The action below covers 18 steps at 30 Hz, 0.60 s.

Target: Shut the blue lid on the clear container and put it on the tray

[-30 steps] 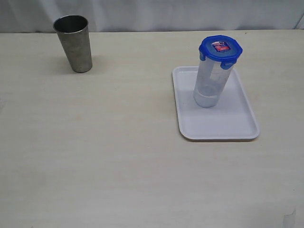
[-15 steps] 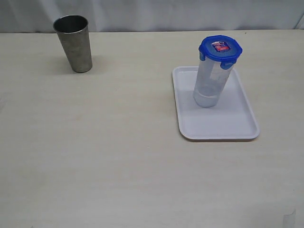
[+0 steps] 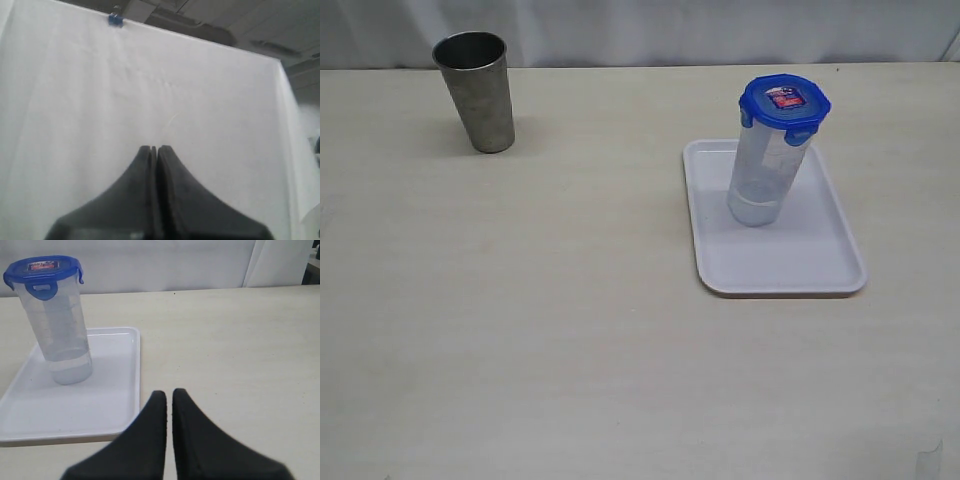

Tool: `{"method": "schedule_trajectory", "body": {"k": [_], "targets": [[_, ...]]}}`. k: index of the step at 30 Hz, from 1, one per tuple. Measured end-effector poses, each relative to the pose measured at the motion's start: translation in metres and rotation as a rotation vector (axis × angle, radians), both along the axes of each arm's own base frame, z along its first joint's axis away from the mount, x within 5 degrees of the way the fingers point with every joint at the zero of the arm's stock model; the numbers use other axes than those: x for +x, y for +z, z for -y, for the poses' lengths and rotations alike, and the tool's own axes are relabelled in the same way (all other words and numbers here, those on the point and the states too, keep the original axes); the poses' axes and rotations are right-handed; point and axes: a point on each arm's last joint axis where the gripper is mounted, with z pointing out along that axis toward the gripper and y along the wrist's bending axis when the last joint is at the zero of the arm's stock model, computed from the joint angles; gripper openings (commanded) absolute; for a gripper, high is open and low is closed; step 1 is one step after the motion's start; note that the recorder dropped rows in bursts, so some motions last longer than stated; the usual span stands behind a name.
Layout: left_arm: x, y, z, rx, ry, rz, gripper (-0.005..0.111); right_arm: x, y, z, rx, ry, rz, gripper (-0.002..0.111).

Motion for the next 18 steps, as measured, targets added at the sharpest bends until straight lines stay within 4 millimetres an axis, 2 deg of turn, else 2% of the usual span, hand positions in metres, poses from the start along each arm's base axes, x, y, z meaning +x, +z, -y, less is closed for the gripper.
{"method": "schedule_trajectory", "body": {"k": [7,13,18], "targets": [[0.018,-0.033,0.0,0.031,0.188,-0.107,0.0,0.0,0.0,0.0,0.0,0.0,0.0,0.004],[0.016,-0.066,-0.004,0.049,0.304,-0.127,0.0,0.0,0.0,0.0,0.0,0.0,0.0,0.004],[0.024,-0.093,-0.005,0.084,0.369,-0.176,0.0,0.0,0.0,0.0,0.0,0.0,0.0,0.004]]}}
